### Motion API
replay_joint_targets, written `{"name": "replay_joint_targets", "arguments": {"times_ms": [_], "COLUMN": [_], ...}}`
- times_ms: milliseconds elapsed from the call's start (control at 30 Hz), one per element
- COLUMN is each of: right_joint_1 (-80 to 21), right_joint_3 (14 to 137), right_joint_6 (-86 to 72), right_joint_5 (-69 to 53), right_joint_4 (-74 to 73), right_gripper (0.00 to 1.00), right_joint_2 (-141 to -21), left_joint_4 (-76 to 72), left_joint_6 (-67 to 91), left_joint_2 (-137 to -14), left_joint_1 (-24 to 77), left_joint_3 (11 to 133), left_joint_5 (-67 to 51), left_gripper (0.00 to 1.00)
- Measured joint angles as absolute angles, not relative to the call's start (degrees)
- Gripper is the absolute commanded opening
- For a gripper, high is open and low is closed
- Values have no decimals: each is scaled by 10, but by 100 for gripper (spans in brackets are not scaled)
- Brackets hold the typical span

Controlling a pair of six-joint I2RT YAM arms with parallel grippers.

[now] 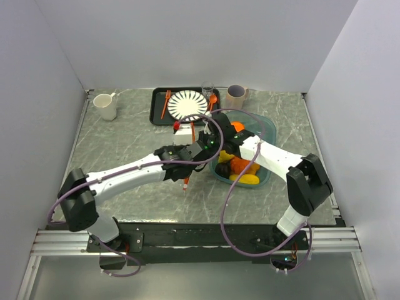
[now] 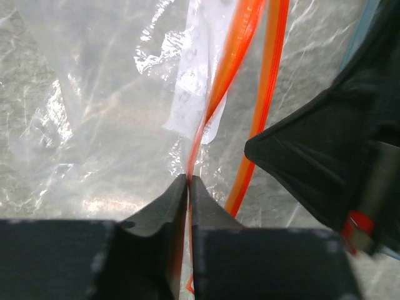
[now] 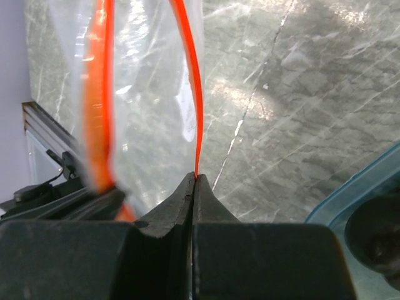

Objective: Place the food in the zip-top bag and seal the zipper
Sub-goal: Open the zipper of the food storage bag at the center of the board.

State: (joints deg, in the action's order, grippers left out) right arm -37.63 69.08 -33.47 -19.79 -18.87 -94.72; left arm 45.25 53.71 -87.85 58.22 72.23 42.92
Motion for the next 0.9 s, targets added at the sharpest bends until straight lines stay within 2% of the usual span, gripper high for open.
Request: {"name": "replay_joint_targets", "arguments": {"times_ms": [33,100,133,200,233,300,333,400,433,733,900], "right_joint_1": [-376,-376,-376,-376,-376,-376,-376,-376,-376,-376,-372], "right_joint_3": [691,691,691,691,691,691,691,691,691,691,691], "right_joint_6": [-335,-334,-334,-334,-334,-334,-334,-335,-336,-340,-340], "right_joint_5": [-197,-196,-196,-196,-196,-197,-199,-206,-210,-236,-234], "right_joint_4": [-189,-189,-189,-189,-189,-189,-188,-187,-187,-179,-181], "right_gripper": [0,0,0,0,0,0,0,0,0,0,0], "right_joint_2": [-950,-958,-961,-967,-969,-970,-970,-969,-969,-947,-946], "left_joint_4": [453,453,453,453,452,447,443,428,423,355,326], "left_joint_6": [539,544,547,550,552,550,548,544,539,499,474], "left_joint_2": [-868,-845,-834,-814,-805,-791,-787,-781,-781,-822,-823], "left_joint_1": [582,582,582,581,580,577,576,575,575,576,583], "left_joint_3": [720,711,707,698,692,681,677,668,667,664,654], "left_joint_5": [431,435,436,438,438,437,436,431,429,371,343], "left_gripper": [3,5,12,17,27,32,42,48,54,68,66]}}
